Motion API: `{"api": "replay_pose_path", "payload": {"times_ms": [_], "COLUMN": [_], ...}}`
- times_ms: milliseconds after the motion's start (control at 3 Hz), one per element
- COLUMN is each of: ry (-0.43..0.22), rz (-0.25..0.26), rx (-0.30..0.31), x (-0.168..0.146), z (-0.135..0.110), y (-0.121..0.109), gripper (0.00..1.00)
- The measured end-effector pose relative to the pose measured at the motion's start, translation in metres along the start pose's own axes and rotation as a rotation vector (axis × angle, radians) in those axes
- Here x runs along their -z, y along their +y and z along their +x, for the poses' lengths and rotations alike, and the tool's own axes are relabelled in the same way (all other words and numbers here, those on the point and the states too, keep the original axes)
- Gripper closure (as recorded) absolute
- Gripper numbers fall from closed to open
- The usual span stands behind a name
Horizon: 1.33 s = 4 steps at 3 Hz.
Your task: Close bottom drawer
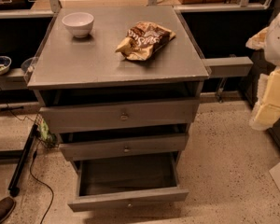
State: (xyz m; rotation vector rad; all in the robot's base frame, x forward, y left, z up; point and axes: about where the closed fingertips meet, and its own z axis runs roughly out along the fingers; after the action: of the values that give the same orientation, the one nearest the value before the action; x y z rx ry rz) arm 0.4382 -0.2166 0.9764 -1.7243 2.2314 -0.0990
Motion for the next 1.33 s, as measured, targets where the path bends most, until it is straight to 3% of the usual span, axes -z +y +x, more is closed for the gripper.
{"api": "replay_pose_path", "payload": {"times_ms": [333,1333], "ry": [0.0,0.0], "rz": [0.0,0.0], "rx": [0.0,0.0], "x": [0.0,0.0], "z": [0.0,0.0], "y": [0.0,0.0], "gripper": [0.0,0.74]}}
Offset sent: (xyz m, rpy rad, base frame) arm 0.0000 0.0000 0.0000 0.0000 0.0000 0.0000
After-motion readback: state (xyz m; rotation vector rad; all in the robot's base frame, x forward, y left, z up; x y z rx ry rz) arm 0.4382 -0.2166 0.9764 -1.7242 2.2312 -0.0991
